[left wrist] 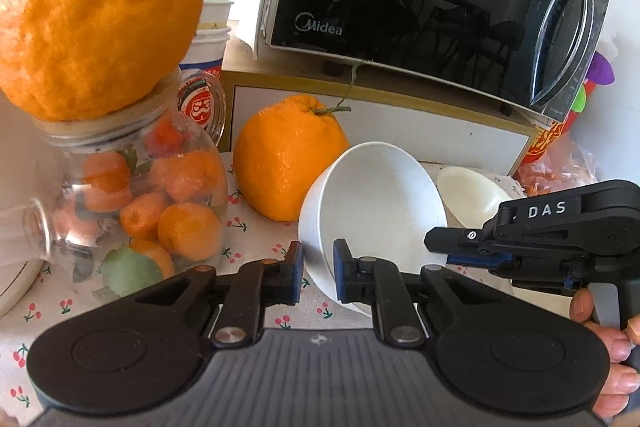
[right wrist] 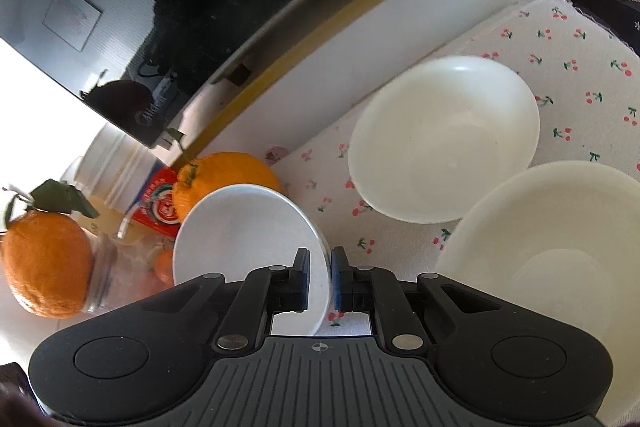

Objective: Organize plates and bowls
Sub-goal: 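Lift the white bowl with both grippers toward another white bowl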

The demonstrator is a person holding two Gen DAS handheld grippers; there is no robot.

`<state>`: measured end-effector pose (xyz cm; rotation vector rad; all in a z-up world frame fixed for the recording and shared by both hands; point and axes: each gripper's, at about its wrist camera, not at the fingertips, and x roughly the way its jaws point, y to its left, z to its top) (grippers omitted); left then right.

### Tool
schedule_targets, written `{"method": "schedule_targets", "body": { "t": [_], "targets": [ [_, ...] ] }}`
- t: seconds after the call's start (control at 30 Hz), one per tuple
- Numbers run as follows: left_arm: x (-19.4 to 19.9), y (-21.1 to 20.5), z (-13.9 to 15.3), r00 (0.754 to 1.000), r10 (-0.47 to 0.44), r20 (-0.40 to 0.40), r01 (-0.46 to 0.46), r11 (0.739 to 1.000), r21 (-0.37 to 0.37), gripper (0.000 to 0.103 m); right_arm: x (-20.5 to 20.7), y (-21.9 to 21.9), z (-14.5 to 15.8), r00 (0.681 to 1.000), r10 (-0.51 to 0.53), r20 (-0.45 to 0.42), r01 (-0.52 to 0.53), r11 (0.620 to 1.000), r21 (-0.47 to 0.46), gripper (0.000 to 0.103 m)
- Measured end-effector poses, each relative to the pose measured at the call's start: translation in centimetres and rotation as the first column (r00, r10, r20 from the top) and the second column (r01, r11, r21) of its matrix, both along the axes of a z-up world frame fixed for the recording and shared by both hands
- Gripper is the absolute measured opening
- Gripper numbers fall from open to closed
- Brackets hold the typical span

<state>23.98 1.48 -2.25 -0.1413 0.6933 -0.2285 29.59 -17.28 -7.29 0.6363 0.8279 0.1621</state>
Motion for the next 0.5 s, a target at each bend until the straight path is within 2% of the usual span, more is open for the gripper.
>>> {"method": "schedule_targets", "body": {
  "t": [0.3, 0.5],
  "targets": [
    [-1.6, 1.4, 1.8, 1.0, 0.013, -0.012, -0.014, 0.999, -0.035, 0.014, -1.7, 0.5, 2.3, 0.998, 0.039, 0.038, -0.04, 0.999, 0.01, 0.011],
    [-3.3, 2.5, 3.7, 0.999, 0.013, -0.035, -0.016, 0.994, -0.111, 0.014, -3.5, 0.8, 4.9, 0.996, 0.076, 0.048, -0.076, 0.997, -0.01, 0.011]
  ]
}}
